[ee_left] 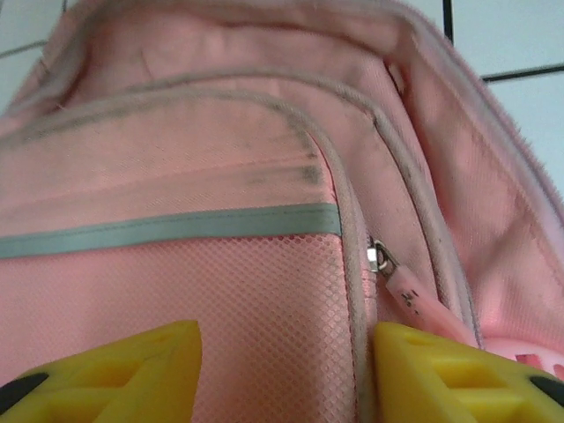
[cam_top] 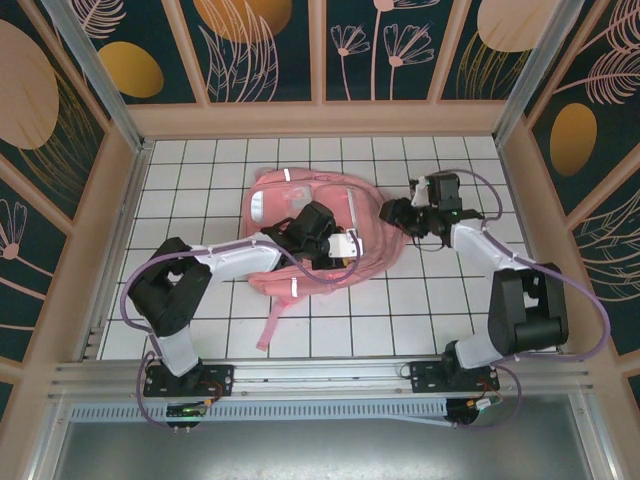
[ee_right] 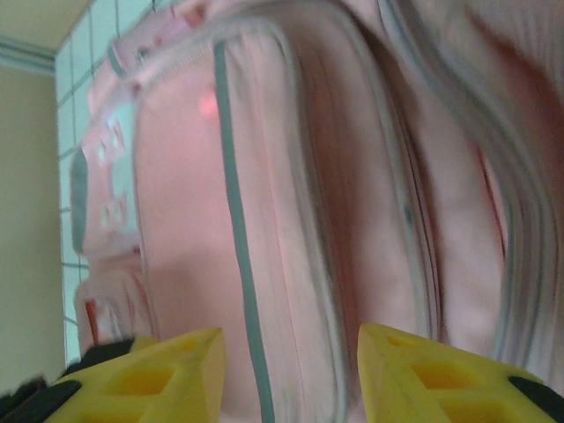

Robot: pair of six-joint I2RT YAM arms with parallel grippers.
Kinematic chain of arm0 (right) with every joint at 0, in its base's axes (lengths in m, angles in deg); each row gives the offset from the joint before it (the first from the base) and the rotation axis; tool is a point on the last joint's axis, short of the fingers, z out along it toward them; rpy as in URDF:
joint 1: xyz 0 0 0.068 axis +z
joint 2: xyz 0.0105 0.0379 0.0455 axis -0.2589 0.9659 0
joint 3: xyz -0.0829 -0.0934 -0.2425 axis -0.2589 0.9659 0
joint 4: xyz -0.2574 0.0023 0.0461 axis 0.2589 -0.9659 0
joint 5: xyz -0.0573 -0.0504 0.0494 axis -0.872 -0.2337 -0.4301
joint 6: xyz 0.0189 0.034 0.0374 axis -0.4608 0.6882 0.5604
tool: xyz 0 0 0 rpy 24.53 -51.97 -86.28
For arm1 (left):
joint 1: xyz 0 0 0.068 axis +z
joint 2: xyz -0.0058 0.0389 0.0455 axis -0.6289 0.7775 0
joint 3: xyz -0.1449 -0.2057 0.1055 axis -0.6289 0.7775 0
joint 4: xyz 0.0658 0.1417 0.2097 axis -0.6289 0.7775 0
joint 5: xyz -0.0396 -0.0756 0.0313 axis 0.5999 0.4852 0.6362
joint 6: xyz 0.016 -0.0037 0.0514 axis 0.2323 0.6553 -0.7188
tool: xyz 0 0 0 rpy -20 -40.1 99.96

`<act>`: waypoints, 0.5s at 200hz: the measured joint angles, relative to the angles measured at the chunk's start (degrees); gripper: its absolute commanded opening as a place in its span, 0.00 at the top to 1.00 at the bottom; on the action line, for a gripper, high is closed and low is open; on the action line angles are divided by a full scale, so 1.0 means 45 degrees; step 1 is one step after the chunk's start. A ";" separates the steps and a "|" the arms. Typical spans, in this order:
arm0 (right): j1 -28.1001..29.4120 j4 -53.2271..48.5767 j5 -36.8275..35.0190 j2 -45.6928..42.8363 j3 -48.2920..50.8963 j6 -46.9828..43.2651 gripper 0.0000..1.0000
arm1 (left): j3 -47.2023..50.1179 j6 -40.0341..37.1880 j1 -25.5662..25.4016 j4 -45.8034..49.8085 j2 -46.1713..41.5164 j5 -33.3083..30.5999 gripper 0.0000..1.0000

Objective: Pack books, pencil case, and school supplies into a backpack

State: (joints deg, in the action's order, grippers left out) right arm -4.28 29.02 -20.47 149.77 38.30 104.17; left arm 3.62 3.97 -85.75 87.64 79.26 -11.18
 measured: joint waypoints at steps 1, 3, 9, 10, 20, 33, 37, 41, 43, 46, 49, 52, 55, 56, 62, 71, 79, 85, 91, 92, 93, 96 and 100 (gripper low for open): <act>0.0010 -0.0019 0.0000 -0.0029 0.0029 0.0000 0.57 | 0.0019 -0.0010 0.0000 -0.0010 0.0010 -0.0005 0.56; 0.0034 -0.0068 0.0000 -0.0121 0.0121 0.0000 0.57 | 0.0063 0.0039 -0.0010 -0.0068 0.0024 -0.0044 0.58; 0.0092 -0.0204 0.0024 -0.0335 0.0325 -0.0010 0.59 | 0.0180 0.0053 -0.0039 -0.0189 0.0044 -0.0097 0.62; 0.0107 -0.0248 0.0029 -0.0393 0.0379 -0.0029 0.59 | 0.0194 0.0083 -0.0044 -0.0199 0.0044 -0.0121 0.63; 0.0199 -0.0408 0.0097 -0.0743 0.0695 -0.0049 0.59 | 0.0325 0.0102 -0.0087 -0.0389 0.0044 -0.0214 0.69; 0.0330 -0.0525 0.0282 -0.1156 0.1083 -0.0136 0.59 | 0.0359 0.0282 -0.0131 -0.0529 0.0044 -0.0389 0.86; 0.0393 -0.0525 0.0350 -0.1253 0.1205 -0.0151 0.58 | 0.0359 0.0432 -0.0131 -0.0549 0.0044 -0.0423 0.93; 0.0466 -0.0525 0.0413 -0.1331 0.1316 -0.0185 0.58 | 0.0355 0.0364 -0.0131 -0.0563 0.0044 -0.0437 1.00; 0.0515 -0.0529 0.0437 -0.1360 0.1375 -0.0194 0.57 | 0.0340 0.0486 -0.0126 -0.0554 0.0044 -0.0457 1.00; 0.0593 -0.0515 0.0457 -0.1399 0.1452 -0.0248 0.56 | 0.0316 0.0481 -0.0121 -0.0539 0.0049 -0.0500 1.00; 0.0670 -0.0520 0.0491 -0.1428 0.1525 -0.0277 0.55 | 0.0282 0.0486 -0.0117 -0.0534 0.0068 -0.0525 1.00; 0.0767 -0.0505 0.0525 -0.1452 0.1598 -0.0306 0.54 | 0.0223 0.0554 -0.0102 -0.0500 0.0083 -0.0573 1.00; 0.0855 -0.0486 0.0539 -0.1477 0.1681 -0.0369 0.54 | 0.0155 0.0583 -0.0087 -0.0457 0.0112 -0.0573 1.00; 0.0908 -0.0481 0.0568 -0.1486 0.1719 -0.0359 0.53 | 0.0117 0.0641 -0.0078 -0.0442 0.0126 -0.0583 1.00; 0.1122 -0.0418 0.0656 -0.1535 0.1899 -0.0432 0.52 | -0.0034 0.0729 -0.0019 -0.0350 0.0175 -0.0554 1.00; 0.1520 -0.0306 0.0748 -0.1608 0.2205 -0.0491 0.51 | -0.0228 0.0933 0.0078 -0.0228 0.0219 -0.0359 1.00; 0.1870 -0.0214 0.0753 -0.1681 0.2438 -0.0631 0.49 | -0.0306 0.1171 0.0175 -0.0214 0.0214 -0.0189 1.00; 0.2093 -0.0170 0.0758 -0.1715 0.2565 -0.0714 0.49 | -0.0335 0.1360 0.0267 -0.0233 0.0199 0.0015 1.00; 0.2302 -0.0102 0.0758 -0.1729 0.2642 -0.0801 0.49 | -0.0345 0.1549 0.0364 -0.0243 0.0185 0.0253 1.00; 0.2346 -0.0078 0.0758 -0.1729 0.2647 -0.0816 0.49 | -0.0345 0.1603 0.0393 -0.0248 0.0185 0.0316 1.00; 0.2370 -0.0068 0.0753 -0.1729 0.2657 -0.0821 0.49 | -0.0345 0.1632 0.0408 -0.0248 0.0185 0.0335 1.00; 0.2448 -0.0024 0.0753 -0.1729 0.2667 -0.0865 0.49 | -0.0345 0.1705 0.0457 -0.0248 0.0175 0.0447 1.00; 0.2550 0.0078 0.0748 -0.1724 0.2681 -0.0937 0.49 | -0.0345 0.1836 0.0529 -0.0248 0.0165 0.0631 1.00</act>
State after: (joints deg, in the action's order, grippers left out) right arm 7.19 29.37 -17.11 142.01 50.36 99.95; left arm 2.06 12.23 -83.37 86.53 80.00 -8.34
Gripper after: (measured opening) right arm 0.508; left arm 0.047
